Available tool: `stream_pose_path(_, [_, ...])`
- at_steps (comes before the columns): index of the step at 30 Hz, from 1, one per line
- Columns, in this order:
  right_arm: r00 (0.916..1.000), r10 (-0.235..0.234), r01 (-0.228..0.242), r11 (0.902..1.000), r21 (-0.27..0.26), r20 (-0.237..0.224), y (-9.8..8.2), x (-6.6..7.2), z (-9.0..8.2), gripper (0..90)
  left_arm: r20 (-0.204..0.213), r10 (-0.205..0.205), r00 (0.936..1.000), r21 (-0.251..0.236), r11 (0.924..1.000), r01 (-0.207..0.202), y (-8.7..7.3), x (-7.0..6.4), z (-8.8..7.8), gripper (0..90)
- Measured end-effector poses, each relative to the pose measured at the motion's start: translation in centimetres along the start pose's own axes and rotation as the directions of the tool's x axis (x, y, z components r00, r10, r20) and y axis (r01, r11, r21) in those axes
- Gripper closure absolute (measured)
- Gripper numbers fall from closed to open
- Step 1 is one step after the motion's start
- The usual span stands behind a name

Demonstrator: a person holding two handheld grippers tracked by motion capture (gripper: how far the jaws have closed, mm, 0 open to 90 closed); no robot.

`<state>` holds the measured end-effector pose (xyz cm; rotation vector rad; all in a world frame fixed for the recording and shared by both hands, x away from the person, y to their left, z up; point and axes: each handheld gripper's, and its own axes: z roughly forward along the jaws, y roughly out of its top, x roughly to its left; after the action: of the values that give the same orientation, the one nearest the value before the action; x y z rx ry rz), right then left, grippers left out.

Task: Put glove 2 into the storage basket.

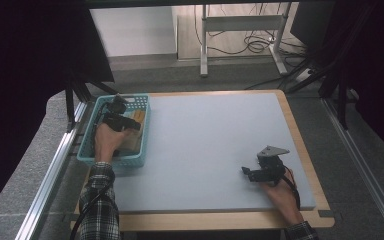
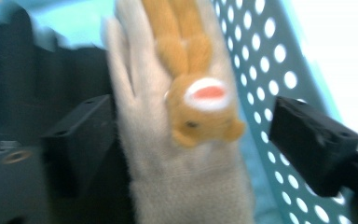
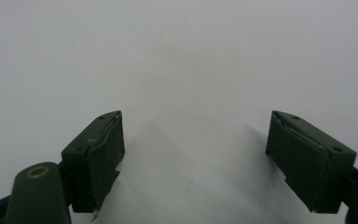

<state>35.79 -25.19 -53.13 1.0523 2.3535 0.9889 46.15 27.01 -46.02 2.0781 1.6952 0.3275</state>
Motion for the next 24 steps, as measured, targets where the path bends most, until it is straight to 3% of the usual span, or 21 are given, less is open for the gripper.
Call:
stream_pose_path(3, [1.0000, 0.000, 0.000, 1.0000, 0.000, 0.000, 0.0, 0.0, 0.0, 18.9, -0.055, -0.013, 0.9984, -0.046, 0.9989, 0.011, -0.5, 0.5, -1.0, 36.1])
stream_pose_path(4, [1.0000, 0.000, 0.000, 1.0000, 0.000, 0.000, 0.0, 0.0, 0.0, 18.9, -0.078, -0.018, 0.9968, -0.053, 0.9985, 0.014, -0.7, 0.7, -1.1, 50.4])
stream_pose_path(5, [1.0000, 0.000, 0.000, 1.0000, 0.000, 0.000, 0.0, 0.0, 0.0, 18.8, -0.092, -0.028, 0.9954, -0.053, 0.9983, 0.023, -0.9, 0.9, -1.0, 58.6])
stream_pose_path(8, [1.0000, 0.000, 0.000, 1.0000, 0.000, 0.000, 0.0, 0.0, 0.0, 18.9, -0.132, -0.031, 0.9908, 0.002, 0.9995, 0.031, -1.4, 1.3, 0.0, 77.0])
stream_pose_path(13, [1.0000, 0.000, 0.000, 1.0000, 0.000, 0.000, 0.0, 0.0, 0.0, 18.8, -0.100, -0.021, 0.9948, 0.063, 0.9977, 0.028, -1.5, 1.1, 2.3, 83.0])
stream_pose_path(17, [1.0000, 0.000, 0.000, 1.0000, 0.000, 0.000, 0.0, 0.0, 0.0, 18.8, -0.030, -0.018, 0.9994, 0.067, 0.9976, 0.020, -1.0, 0.2, 3.2, 85.2])
stream_pose_path(20, [1.0000, 0.000, 0.000, 1.0000, 0.000, 0.000, 0.0, 0.0, 0.0, 18.8, -0.061, 0.014, 0.9980, 0.079, 0.9968, -0.009, -0.7, -0.7, 3.2, 87.0])
stream_pose_path(24, [1.0000, 0.000, 0.000, 1.0000, 0.000, 0.000, 0.0, 0.0, 0.0, 18.8, -0.051, 0.009, 0.9987, 0.069, 0.9976, -0.005, -0.9, -0.3, 2.9, 84.8])
